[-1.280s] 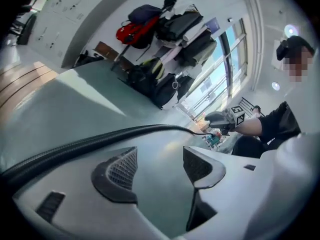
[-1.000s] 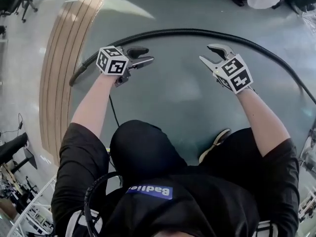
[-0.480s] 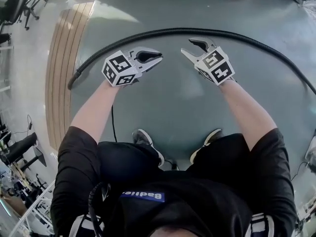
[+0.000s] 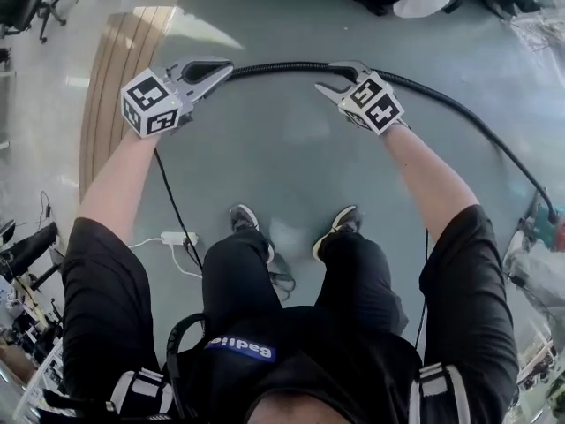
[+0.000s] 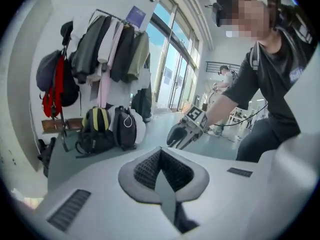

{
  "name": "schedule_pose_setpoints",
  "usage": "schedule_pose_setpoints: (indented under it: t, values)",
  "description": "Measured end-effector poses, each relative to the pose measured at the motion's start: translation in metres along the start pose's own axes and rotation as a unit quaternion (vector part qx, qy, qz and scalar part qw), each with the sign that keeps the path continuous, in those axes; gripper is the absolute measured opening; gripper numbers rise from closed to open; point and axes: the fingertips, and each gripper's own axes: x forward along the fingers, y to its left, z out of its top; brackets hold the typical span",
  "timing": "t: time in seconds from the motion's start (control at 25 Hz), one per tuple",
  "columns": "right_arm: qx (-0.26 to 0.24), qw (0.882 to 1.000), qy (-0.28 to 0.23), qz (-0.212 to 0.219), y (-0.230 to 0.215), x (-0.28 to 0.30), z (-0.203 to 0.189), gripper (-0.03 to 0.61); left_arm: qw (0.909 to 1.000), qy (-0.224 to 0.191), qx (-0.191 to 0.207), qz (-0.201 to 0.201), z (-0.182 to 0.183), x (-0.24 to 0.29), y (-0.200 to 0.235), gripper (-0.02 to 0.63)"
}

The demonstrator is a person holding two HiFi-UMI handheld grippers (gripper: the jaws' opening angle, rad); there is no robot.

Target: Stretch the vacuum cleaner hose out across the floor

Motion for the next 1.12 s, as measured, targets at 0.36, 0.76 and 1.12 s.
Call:
schedule_pose_setpoints:
  t: [0.36, 0.76, 1.12]
  values:
    - [0.137, 0.980, -0.144, -0.003, 0.123, -0.228, 0.176, 0.181, 0.9971, -0.059, -0.047, 0.011, 0.173, -0.128, -0.200, 0.008]
    - [0.120, 0.973, -0.197, 0.001, 0.242, -0.461, 0.292, 0.179, 0.9737, -0.186, -0.117, 0.060, 0.376, -0.197, -0.348, 0.008]
    - [0.083, 0.952, -0.294, -0.034, 0.296, -0.552, 0.367, 0.099, 0.9754, -0.200, -0.007, 0.092, 0.462, -0.240, -0.406, 0.008]
